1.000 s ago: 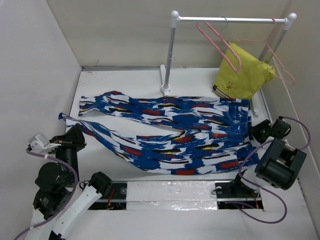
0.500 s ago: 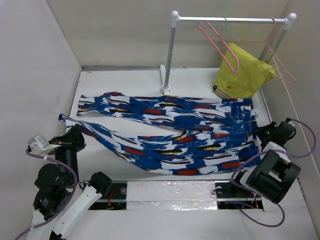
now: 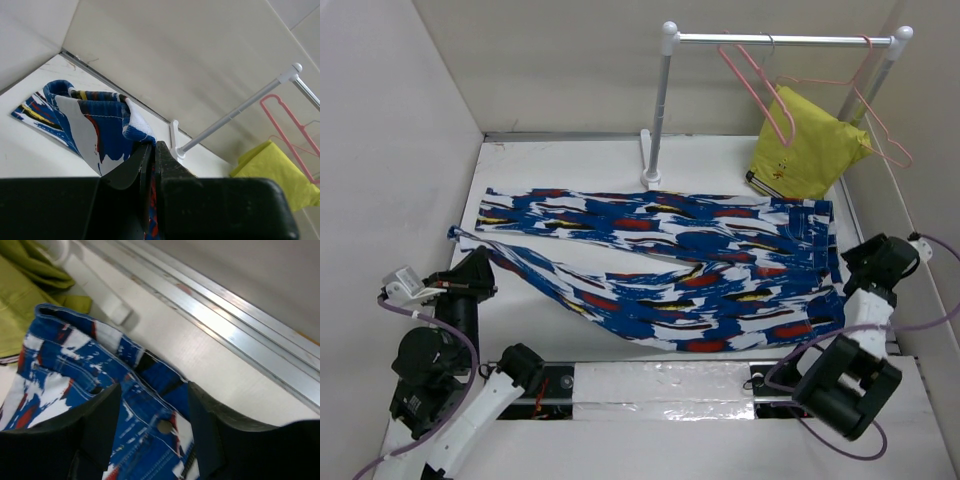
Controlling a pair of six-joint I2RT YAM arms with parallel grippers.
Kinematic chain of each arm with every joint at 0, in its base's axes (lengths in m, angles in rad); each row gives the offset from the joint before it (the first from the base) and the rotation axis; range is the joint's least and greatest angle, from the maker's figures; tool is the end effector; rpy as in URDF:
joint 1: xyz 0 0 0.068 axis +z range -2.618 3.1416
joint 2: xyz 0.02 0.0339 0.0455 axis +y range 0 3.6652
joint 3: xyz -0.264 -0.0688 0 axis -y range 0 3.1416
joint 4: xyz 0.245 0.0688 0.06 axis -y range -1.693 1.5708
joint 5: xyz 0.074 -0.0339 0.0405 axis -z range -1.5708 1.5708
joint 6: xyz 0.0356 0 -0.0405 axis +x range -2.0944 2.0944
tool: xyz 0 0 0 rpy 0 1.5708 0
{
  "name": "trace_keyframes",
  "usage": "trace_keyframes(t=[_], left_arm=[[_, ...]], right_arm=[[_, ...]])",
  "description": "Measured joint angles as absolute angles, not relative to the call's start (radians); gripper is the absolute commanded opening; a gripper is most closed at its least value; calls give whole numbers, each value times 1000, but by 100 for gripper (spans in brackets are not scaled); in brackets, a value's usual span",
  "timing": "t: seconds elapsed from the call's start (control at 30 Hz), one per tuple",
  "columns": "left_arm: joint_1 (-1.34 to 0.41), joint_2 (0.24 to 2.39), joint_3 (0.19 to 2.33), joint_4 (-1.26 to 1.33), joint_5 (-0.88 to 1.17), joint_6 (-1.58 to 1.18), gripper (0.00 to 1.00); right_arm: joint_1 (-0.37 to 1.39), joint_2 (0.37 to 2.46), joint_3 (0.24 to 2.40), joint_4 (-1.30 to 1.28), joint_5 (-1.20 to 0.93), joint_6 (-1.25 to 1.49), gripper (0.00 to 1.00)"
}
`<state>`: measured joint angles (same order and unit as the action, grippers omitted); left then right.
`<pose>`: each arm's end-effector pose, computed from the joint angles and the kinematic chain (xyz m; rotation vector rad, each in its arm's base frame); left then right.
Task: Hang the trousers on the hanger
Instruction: Flatten out the trousers at the center of the board.
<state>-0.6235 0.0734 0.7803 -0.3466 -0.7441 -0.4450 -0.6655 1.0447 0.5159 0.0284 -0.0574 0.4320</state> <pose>0.0123 0.0209 0.3729 -0.5445 1.2053 -0.4609 0.1785 -0.1375 0.2174 1.0502 1.7854 -0.0840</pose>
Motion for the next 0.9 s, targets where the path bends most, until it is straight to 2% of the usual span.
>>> trace_keyframes(t=[0.07,0.1,0.13,0.17,0.27,0.3,0.37,0.4,0.5,0.6,0.73,0.87,0.9], left_arm=[[-620,70,776,-345,-721,-445,0],[-620,65,774,-343,-709,-444,0],[-620,58,773,-340,-700,-444,0],[-620,50,773,-339,-692,-444,0],[-620,21,772,-330,-671,-442,0],[-620,14,772,-327,-668,-442,0],[-621,9,772,-321,-662,-442,0],[-621,9,772,-320,-660,-442,0],[-622,9,772,-319,-657,-442,0],[-632,9,772,-318,-659,-442,0],[-650,9,772,-319,-663,-442,0],[-653,9,772,-319,-671,-442,0],[-653,9,772,-319,-674,-442,0]], right_arm=[[-685,966,477,-27,-28,434,34],[-693,930,453,-59,-17,434,15],[-697,899,429,-96,-7,434,5],[-701,871,405,-130,-4,441,0],[-701,805,348,-238,-3,449,0],[-701,790,344,-274,-3,450,10],[-701,757,344,-333,-3,453,20],[-701,740,344,-356,-3,454,33],[-699,705,345,-396,9,466,47],[-686,744,345,-375,58,478,48],[-658,954,397,-354,75,496,46],[-620,1057,434,-291,61,490,40],[-614,1077,441,-277,55,484,36]])
